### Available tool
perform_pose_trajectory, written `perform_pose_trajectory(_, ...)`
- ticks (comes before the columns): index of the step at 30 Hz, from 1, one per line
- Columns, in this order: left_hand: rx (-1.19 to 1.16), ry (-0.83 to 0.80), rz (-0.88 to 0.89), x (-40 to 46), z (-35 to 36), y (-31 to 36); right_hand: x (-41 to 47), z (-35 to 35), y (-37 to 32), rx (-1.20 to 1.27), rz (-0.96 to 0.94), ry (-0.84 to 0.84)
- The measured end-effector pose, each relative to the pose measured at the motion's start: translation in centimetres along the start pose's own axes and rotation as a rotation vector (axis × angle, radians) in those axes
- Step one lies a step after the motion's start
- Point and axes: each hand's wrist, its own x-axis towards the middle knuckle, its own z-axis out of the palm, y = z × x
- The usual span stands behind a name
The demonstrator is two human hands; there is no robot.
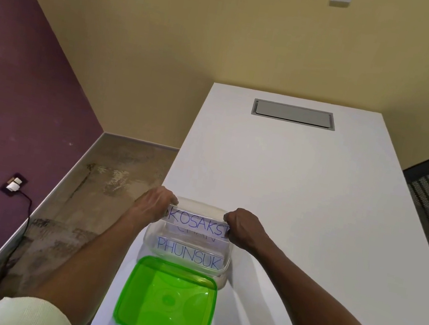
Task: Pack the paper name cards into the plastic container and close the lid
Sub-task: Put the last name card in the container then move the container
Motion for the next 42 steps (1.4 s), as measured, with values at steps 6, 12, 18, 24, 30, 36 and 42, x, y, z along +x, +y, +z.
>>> perform_pose_trajectory(6, 0.268, -0.032, 0.086, 1.0, 0.3, 0.6, 0.7, 0.1, -0.3, -0.103, -0.052, -0.020)
perform_pose_trajectory(12, 0.460, -0.091, 0.158, 2.3, 1.3, 0.9, 0.7, -0.5, -0.8, -0.252, -0.195, 0.033)
perform_pose_trajectory(18, 0.550, -0.106, 0.186, 2.8, 2.8, 0.5, 1.3, 0.1, -1.1, -0.360, -0.279, 0.002)
perform_pose_trajectory(24, 0.565, -0.132, 0.182, 3.3, 3.8, 0.0, 2.0, 1.3, -1.5, -0.362, -0.255, -0.065)
perform_pose_trajectory(30, 0.573, -0.135, 0.184, 3.6, 4.8, -0.2, 2.6, 2.1, -1.5, -0.398, -0.258, -0.168)
perform_pose_trajectory(36, 0.536, -0.114, 0.180, 3.7, 5.5, -0.4, 3.0, 2.8, -1.4, -0.426, -0.203, -0.132)
perform_pose_trajectory(42, 0.524, -0.120, 0.170, 4.1, 5.9, -0.7, 3.2, 3.0, -1.6, -0.466, -0.224, -0.095)
